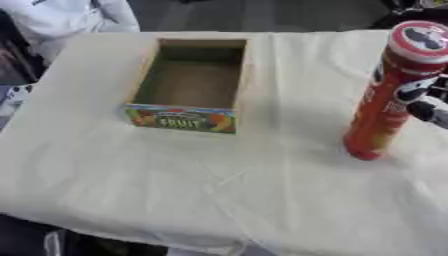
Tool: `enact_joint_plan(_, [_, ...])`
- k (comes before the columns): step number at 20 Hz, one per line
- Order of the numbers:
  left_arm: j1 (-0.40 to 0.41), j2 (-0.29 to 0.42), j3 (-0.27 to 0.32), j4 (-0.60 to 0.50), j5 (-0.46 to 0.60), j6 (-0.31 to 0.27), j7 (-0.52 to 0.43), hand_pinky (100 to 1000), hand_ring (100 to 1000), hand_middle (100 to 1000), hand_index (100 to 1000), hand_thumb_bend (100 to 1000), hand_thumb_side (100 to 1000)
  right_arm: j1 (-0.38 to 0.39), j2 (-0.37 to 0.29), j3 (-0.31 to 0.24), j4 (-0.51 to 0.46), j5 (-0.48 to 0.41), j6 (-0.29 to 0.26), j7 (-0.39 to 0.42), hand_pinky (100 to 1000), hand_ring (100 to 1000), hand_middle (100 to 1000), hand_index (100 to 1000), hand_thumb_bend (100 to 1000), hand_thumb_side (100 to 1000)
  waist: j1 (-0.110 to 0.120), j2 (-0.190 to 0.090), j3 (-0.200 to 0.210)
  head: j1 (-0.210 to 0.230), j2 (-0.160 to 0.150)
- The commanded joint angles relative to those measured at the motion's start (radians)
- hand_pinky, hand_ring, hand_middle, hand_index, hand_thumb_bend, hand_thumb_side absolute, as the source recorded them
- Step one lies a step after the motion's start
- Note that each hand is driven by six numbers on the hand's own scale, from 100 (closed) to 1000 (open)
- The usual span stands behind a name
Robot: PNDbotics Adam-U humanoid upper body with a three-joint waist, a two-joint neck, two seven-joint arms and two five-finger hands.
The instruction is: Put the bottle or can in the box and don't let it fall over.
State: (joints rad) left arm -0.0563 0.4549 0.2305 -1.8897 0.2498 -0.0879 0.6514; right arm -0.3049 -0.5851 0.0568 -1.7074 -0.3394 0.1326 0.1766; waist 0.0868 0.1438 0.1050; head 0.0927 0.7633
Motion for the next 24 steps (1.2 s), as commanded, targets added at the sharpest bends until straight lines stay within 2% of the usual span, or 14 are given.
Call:
enact_joint_plan(1, [-0.009,0.016,0.003,-0.021,-0.004,-0.001,-0.004,663,708,695,808,691,587,-0.02,-0.015,-0.001,0.0,-0.003,-0.004,0.003,923,848,831,917,604,157,-0.005,-0.006,0.004,-0.019,0.007])
enact_joint_plan(13, [-0.016,0.011,0.0,-0.025,0.001,-0.003,-0.01,662,707,691,804,684,589,-0.069,0.017,0.024,0.035,-0.005,-0.008,0.037,928,846,825,907,595,164,-0.005,0.006,0.02,-0.112,-0.005])
enact_joint_plan(14, [-0.017,0.01,0.0,-0.025,0.001,-0.003,-0.011,662,707,690,803,684,588,-0.074,0.021,0.025,0.04,-0.002,-0.007,0.037,915,837,816,897,628,168,-0.005,0.006,0.02,-0.117,-0.004])
enact_joint_plan(23, [-0.022,0.006,-0.006,-0.03,0.004,-0.002,-0.015,662,712,697,800,682,589,-0.128,0.047,0.05,0.102,0.026,-0.002,0.013,895,814,793,882,666,176,-0.001,0.012,0.032,-0.126,-0.014])
enact_joint_plan(24, [-0.023,0.005,-0.006,-0.031,0.005,-0.002,-0.015,662,715,698,800,680,589,-0.133,0.05,0.053,0.105,0.025,-0.002,0.016,894,811,818,880,665,176,-0.001,0.014,0.034,-0.126,-0.016])
